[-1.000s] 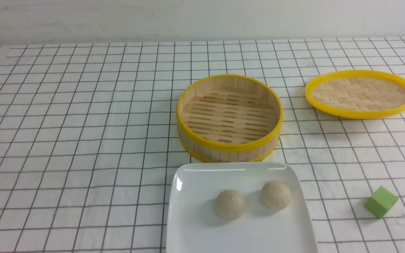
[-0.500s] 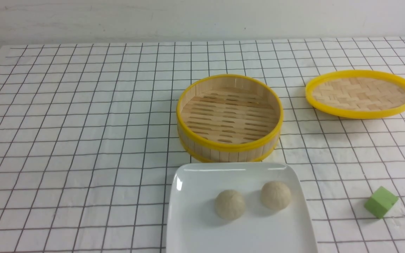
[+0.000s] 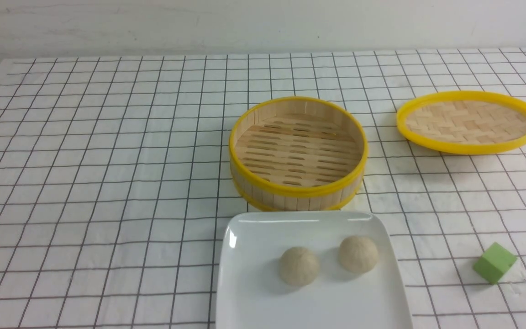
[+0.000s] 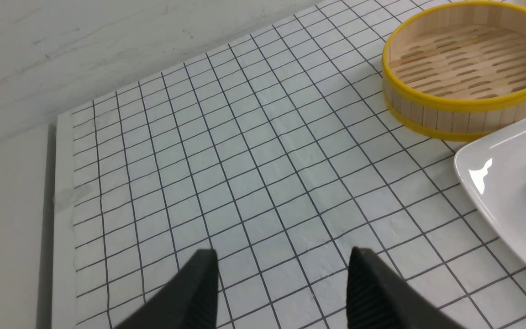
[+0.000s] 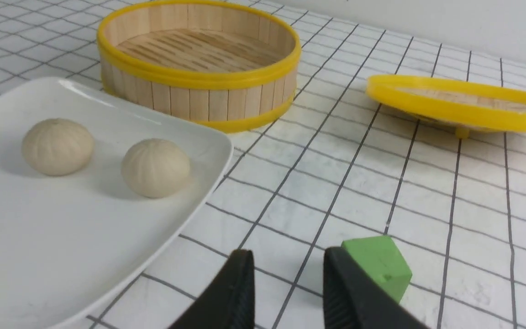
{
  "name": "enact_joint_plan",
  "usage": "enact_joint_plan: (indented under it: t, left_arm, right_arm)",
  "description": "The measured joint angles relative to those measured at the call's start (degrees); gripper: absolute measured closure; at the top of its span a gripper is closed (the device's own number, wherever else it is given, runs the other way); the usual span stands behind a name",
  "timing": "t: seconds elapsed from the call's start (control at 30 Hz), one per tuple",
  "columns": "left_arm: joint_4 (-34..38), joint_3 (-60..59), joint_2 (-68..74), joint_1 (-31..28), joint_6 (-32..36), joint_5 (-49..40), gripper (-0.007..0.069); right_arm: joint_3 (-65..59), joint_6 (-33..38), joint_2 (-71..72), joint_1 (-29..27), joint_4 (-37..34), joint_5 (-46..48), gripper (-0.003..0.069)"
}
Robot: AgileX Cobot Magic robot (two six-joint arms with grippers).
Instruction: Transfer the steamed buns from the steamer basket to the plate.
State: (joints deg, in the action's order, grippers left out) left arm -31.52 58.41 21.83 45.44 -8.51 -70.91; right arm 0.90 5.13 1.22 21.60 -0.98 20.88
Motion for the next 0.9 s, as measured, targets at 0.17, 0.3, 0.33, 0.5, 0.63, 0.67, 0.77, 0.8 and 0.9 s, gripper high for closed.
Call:
enact_joint_plan:
  t: [0.17, 0.3, 0.33, 0.5, 0.63, 0.67, 0.77, 0.8, 0.9]
  left_arm:
    - [-0.02, 0.0, 0.0, 0.0, 0.0, 0.0, 0.0228]
    - [-0.02, 0.0, 0.0, 0.0, 0.0, 0.0, 0.0228]
    - [-0.02, 0.0, 0.0, 0.0, 0.0, 0.0, 0.0228]
    - [-0.06, 0.0, 0.0, 0.0, 0.0, 0.0, 0.0228]
    - [-0.06, 0.0, 0.0, 0.0, 0.0, 0.0, 0.0228]
    - [-0.06, 0.0, 0.0, 0.0, 0.0, 0.0, 0.0228]
    - [-0.13, 0.0, 0.0, 0.0, 0.0, 0.0, 0.0228]
    - [-0.18, 0.0, 0.0, 0.0, 0.0, 0.0, 0.0228]
    - [-0.31, 0.0, 0.0, 0.0, 0.0, 0.0, 0.0228]
  right_arm:
    - [-0.99, -0.11, 0.0, 0.0, -0.34, 0.73, 0.042]
    - [-1.13, -0.11, 0.0, 0.0, 0.2, 5.09, 0.042]
    - [-1.2, -0.11, 0.0, 0.0, 0.25, 5.25, 0.042]
    - [-1.65, -0.11, 0.0, 0.0, -0.02, 3.7, 0.042]
    - [-1.69, -0.11, 0.0, 0.0, -0.64, 3.39, 0.042]
    - [-1.69, -0.11, 0.0, 0.0, -0.69, 3.39, 0.042]
    - [-1.69, -0.43, 0.0, 0.0, -1.36, 3.34, 0.0419]
    - [-1.69, -1.08, 0.0, 0.0, -1.85, 3.22, 0.0419]
    - [-1.71, -1.61, 0.0, -0.07, -2.35, 3.2, 0.0419]
